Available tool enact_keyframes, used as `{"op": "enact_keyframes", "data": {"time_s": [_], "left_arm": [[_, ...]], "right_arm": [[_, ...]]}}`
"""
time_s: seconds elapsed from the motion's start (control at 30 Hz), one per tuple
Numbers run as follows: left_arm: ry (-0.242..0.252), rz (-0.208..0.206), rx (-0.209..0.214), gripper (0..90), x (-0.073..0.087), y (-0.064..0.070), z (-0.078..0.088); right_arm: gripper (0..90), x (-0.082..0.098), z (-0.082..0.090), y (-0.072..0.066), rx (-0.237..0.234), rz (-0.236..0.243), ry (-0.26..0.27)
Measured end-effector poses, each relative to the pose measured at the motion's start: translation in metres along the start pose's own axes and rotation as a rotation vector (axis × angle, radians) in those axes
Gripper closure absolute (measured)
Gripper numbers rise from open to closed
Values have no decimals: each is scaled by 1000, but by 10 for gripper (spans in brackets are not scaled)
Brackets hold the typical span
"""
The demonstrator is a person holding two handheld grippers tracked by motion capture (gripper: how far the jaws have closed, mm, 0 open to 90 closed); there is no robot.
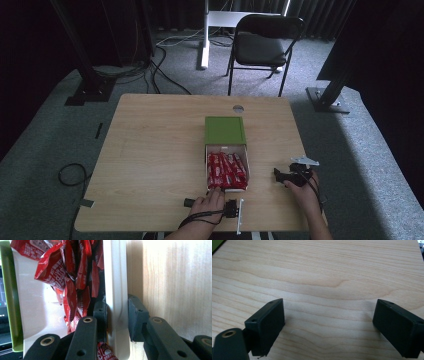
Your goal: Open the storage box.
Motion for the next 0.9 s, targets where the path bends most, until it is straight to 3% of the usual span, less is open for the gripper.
{"op": "enact_keyframes", "data": {"time_s": [0.33, 0.47, 0.73, 0.9], "left_arm": [[-4, 4, 34, 730, 1, 3, 7], [31, 54, 64, 703, 0, 1, 9], [69, 61, 117, 628, 3, 0, 19], [94, 95, 158, 628, 1, 0, 29]], "right_arm": [[100, 0, 0, 0, 0, 0, 0], [100, 0, 0, 0, 0, 0, 0], [100, 0, 0, 0, 0, 0, 0], [100, 0, 0, 0, 0, 0, 0]]}}
Point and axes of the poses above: each handheld gripper's, and its own axes: z roughly backward along the jaws, x roughly out of its underside, y roughly to its right, the point moved 9 cm from there along -z, roughly forward along the jaws, and after that the axes turned 13 degrees about z, right-handed, at the moved point
